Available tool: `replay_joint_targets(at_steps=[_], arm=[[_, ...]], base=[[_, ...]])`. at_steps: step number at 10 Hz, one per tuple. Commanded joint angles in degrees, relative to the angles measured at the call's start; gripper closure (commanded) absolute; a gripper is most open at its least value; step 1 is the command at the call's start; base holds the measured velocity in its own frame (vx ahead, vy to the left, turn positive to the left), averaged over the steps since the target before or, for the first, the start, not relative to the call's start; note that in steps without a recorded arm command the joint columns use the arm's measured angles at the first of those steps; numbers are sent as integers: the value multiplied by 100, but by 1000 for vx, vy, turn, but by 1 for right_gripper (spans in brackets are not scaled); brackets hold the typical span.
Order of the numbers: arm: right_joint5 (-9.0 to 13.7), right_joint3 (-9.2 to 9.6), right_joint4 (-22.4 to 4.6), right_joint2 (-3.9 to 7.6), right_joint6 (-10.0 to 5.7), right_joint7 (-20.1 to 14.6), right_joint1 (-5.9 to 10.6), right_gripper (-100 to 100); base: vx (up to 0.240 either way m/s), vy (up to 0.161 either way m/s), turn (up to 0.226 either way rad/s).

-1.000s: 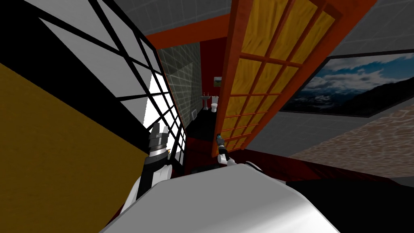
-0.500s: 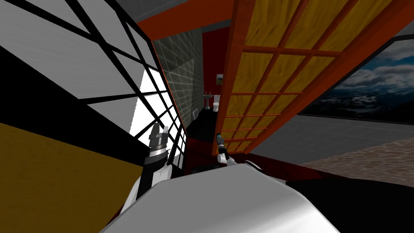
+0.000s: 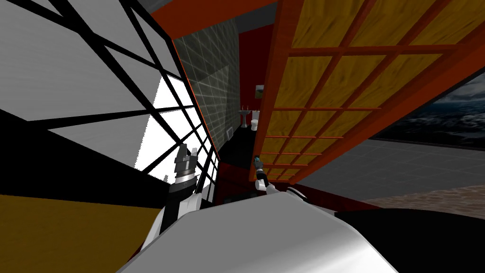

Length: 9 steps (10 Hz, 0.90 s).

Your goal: Pull the door open

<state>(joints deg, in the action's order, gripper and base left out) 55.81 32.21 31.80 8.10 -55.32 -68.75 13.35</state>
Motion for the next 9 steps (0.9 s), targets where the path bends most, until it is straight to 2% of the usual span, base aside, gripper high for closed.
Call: replay_joint_targets(at_steps=[1,5,9], arm=[[9,27,-26,26,11,-58,-57,100],[48,79,-73,235,-38,-293,-111,100],[106,154,-141,536,-108,-632,-188,100]], base=[[-188,-52,124],[-202,-23,190],[-194,-10,248]])
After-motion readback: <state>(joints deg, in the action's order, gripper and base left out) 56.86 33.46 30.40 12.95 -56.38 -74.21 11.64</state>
